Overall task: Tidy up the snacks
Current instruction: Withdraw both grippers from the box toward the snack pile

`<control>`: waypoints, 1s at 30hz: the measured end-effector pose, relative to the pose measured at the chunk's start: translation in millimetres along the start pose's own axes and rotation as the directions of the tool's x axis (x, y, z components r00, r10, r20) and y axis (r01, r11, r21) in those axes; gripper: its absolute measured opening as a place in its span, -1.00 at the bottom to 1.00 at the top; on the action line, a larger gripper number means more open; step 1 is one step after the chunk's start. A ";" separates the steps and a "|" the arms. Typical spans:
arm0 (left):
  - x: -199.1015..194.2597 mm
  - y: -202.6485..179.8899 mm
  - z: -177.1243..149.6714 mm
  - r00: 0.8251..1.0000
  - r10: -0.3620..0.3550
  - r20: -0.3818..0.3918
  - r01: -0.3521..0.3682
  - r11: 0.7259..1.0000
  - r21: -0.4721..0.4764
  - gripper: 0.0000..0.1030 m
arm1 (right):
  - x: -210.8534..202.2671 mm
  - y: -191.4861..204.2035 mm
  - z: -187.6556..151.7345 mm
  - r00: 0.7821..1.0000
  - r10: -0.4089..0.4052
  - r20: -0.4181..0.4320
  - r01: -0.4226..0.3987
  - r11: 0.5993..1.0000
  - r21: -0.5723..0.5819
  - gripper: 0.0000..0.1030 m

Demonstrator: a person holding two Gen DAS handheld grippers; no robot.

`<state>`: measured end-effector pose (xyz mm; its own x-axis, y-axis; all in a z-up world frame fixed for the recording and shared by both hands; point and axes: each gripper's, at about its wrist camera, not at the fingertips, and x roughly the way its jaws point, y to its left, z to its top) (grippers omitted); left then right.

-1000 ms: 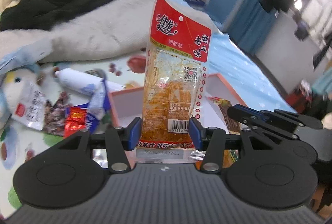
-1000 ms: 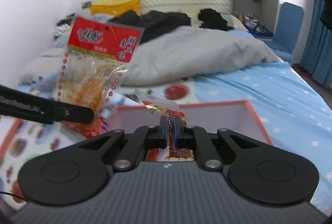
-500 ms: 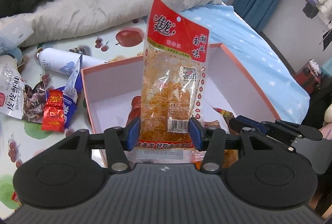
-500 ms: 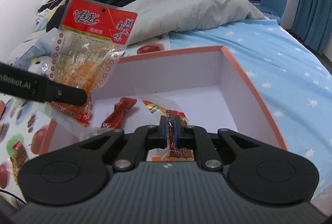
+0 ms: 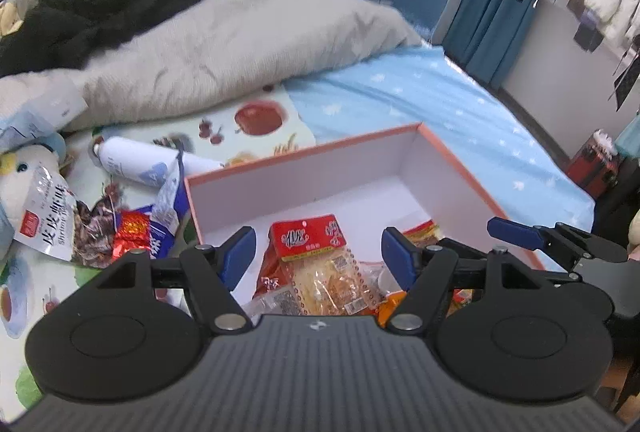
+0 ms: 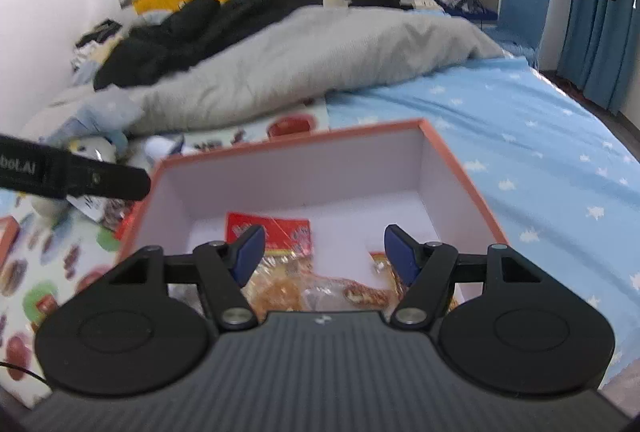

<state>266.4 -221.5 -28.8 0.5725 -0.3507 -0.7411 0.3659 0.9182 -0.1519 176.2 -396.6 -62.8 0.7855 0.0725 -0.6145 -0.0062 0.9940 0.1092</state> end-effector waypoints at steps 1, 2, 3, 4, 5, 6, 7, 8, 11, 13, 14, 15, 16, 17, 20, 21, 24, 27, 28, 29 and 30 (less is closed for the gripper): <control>-6.6 0.9 0.5 1.000 -0.001 0.014 0.001 1.000 0.000 0.44 | -4.6 2.8 3.5 1.000 0.003 0.015 -0.003 1.000 -0.002 0.32; -14.8 1.9 1.1 1.000 -0.001 0.031 0.001 1.000 0.001 0.44 | -9.9 5.4 7.5 0.999 0.009 0.032 -0.009 1.000 -0.001 0.32; -21.5 2.9 1.3 0.999 0.001 0.046 -0.001 1.000 0.002 0.44 | -14.3 7.7 10.0 0.999 0.016 0.045 -0.016 1.000 0.001 0.32; -28.5 4.4 1.4 0.998 0.004 0.060 -0.004 1.000 0.003 0.44 | -19.8 10.1 13.1 0.998 0.024 0.062 -0.025 1.000 0.002 0.32; -35.9 6.5 1.2 0.997 0.005 0.077 -0.005 1.000 0.001 0.44 | -25.7 13.3 15.8 0.996 0.031 0.081 -0.031 1.000 0.001 0.32; -43.0 8.3 0.8 0.996 0.006 0.092 -0.006 1.000 -0.003 0.44 | -31.4 17.1 18.3 0.995 0.036 0.098 -0.036 0.999 -0.003 0.32; -49.4 10.9 0.5 0.994 0.008 0.105 -0.007 1.000 -0.006 0.44 | -35.9 20.3 20.5 0.993 0.040 0.112 -0.040 0.999 -0.007 0.32; -55.7 13.3 -0.3 0.993 0.010 0.117 -0.009 1.000 -0.009 0.44 | -41.1 24.3 22.5 0.991 0.048 0.126 -0.047 0.999 -0.012 0.32; -74.3 19.7 -5.5 0.989 0.017 0.148 -0.016 1.000 -0.006 0.44 | -53.8 35.5 27.2 0.984 0.077 0.161 -0.074 0.997 -0.022 0.32; -84.8 23.1 -10.3 0.986 0.021 0.163 -0.020 1.000 -0.004 0.44 | -62.4 44.1 28.5 0.978 0.091 0.186 -0.087 0.996 -0.029 0.32; -90.7 24.7 -12.9 0.986 0.017 0.168 -0.016 1.000 -0.007 0.44 | -65.8 48.4 28.7 0.976 0.096 0.196 -0.091 0.995 -0.033 0.32; -96.2 27.7 -15.0 0.985 0.012 0.174 -0.010 1.000 -0.012 0.44 | -69.0 52.7 28.6 0.974 0.103 0.204 -0.097 0.995 -0.036 0.32; -101.0 29.8 -17.2 0.983 0.012 0.181 -0.010 1.000 -0.012 0.44 | -72.3 56.7 28.4 0.971 0.110 0.210 -0.105 0.994 -0.038 0.32; -107.2 32.5 -20.7 0.982 0.020 0.189 -0.019 1.000 -0.009 0.44 | -76.1 60.6 27.8 0.969 0.117 0.216 -0.112 0.993 -0.037 0.32; -120.1 40.6 -30.8 0.978 0.041 0.203 -0.040 0.999 -0.009 0.49 | -85.7 73.8 23.3 0.962 0.140 0.233 -0.134 0.990 -0.042 0.32; -123.0 43.5 -34.7 0.978 0.044 0.203 -0.042 0.999 -0.013 0.49 | -87.8 78.2 21.3 0.961 0.150 0.234 -0.144 0.989 -0.044 0.32; -132.6 53.7 -47.7 0.977 0.056 0.207 -0.051 0.998 -0.029 0.50 | -93.2 91.4 13.6 0.957 0.169 0.235 -0.160 0.986 -0.055 0.32; -141.2 67.1 -60.7 0.974 0.078 0.214 -0.069 0.996 -0.050 0.54 | -96.6 103.3 7.9 0.955 0.179 0.237 -0.171 0.984 -0.054 0.32; -143.0 71.0 -64.5 0.974 0.081 0.213 -0.070 0.996 -0.060 0.54 | -97.1 106.9 5.6 0.954 0.182 0.237 -0.174 0.983 -0.054 0.32; -145.1 76.8 -69.7 0.974 0.082 0.210 -0.068 0.995 -0.074 0.55 | -97.9 110.5 3.4 0.954 0.185 0.238 -0.176 0.983 -0.057 0.32; -146.4 81.3 -73.8 0.975 0.083 0.207 -0.067 0.994 -0.086 0.55 | -97.9 114.5 0.7 0.954 0.184 0.236 -0.174 0.983 -0.063 0.32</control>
<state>158.2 -82.0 19.0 0.7404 -0.3036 -0.5997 0.2626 0.9519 -0.1577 99.0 -290.0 10.5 0.8945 0.2329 -0.3815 -0.1820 0.9693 0.1652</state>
